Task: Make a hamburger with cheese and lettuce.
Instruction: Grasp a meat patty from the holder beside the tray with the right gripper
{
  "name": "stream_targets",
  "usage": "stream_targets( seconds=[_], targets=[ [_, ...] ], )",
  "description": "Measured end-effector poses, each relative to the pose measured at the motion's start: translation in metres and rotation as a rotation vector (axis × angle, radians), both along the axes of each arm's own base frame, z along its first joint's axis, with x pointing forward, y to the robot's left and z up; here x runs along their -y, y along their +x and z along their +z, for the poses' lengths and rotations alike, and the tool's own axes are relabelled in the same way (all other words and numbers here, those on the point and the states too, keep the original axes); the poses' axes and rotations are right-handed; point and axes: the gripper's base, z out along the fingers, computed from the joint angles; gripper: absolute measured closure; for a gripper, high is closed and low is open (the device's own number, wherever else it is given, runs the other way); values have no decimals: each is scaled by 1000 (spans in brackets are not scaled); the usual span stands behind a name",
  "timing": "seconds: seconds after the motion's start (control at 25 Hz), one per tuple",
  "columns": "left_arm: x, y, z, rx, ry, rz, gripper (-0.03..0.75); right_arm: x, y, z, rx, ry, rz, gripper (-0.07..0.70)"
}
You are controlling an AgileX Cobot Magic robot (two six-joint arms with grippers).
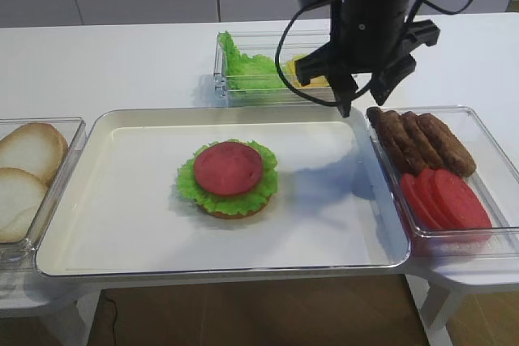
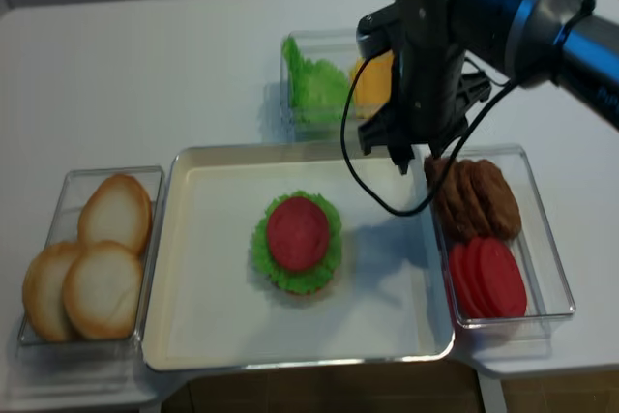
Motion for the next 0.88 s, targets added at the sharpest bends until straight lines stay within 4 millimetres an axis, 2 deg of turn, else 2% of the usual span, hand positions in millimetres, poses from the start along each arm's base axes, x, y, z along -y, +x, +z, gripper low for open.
stream_targets(
  seconds=[0.36, 0.68, 0.88],
  targets=[
    [0, 0, 0, 0, 0, 0, 298, 6, -7, 4, 8, -8, -14, 255],
    [0, 0, 0, 0, 0, 0, 298, 6, -3, -4, 0, -37, -14, 257],
    [0, 0, 0, 0, 0, 0, 298, 6, -2, -6, 0, -45, -18, 288]
  ],
)
